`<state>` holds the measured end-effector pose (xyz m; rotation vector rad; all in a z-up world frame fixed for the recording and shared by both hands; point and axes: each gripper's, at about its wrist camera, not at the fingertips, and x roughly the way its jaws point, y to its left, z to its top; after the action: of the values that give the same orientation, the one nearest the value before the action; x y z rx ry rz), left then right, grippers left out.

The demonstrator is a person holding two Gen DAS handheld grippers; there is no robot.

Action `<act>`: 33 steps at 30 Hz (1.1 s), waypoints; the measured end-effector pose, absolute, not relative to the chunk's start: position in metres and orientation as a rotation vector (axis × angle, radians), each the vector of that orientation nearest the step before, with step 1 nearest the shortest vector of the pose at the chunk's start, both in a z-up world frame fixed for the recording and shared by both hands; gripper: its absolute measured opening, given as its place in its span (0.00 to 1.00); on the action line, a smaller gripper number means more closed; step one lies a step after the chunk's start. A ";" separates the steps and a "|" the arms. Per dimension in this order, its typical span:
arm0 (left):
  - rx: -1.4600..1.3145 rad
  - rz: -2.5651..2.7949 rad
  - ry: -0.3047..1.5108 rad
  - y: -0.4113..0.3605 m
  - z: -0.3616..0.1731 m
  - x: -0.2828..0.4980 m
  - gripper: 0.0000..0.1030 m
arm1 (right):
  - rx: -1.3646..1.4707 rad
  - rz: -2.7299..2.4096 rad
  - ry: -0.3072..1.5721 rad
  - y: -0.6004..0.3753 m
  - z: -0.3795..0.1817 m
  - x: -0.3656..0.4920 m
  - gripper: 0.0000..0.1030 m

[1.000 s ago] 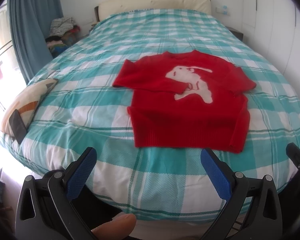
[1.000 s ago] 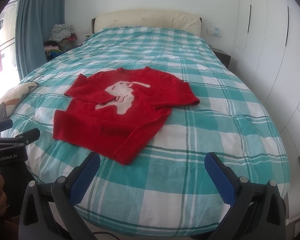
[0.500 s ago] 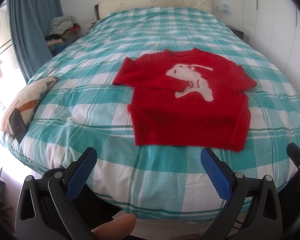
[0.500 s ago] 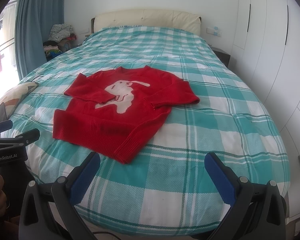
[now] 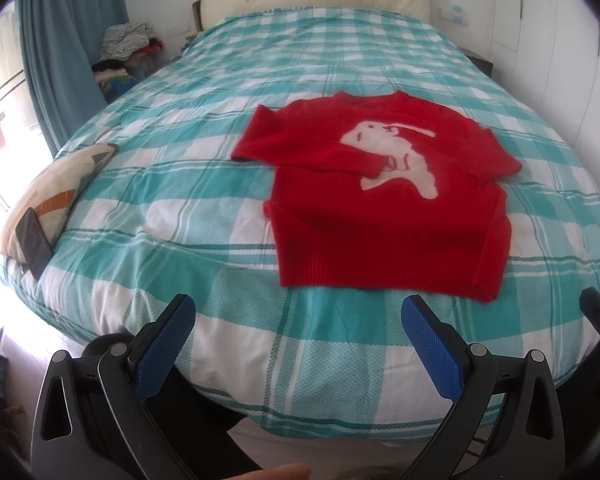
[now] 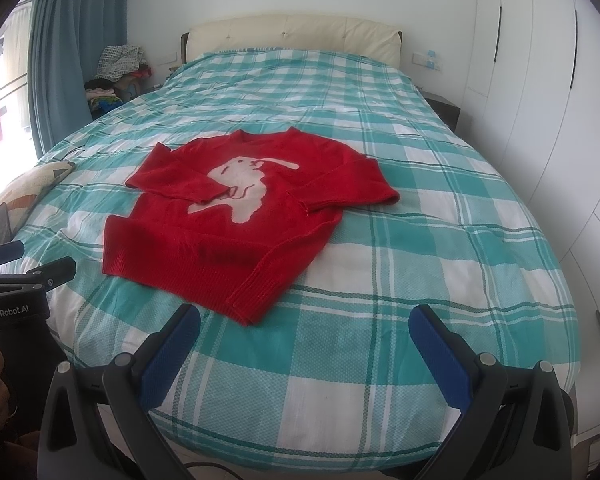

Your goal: Fold small clothes

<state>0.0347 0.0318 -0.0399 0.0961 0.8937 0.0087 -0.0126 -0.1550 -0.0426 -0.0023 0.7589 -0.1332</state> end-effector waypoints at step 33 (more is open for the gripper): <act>-0.088 -0.315 1.158 0.090 -0.111 0.102 0.19 | 0.342 0.013 0.993 -0.216 -0.123 0.048 0.44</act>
<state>0.1016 0.0900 -0.1109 -0.0880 1.1576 -0.3153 0.0479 -0.2159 -0.1231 0.3425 0.9934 0.0132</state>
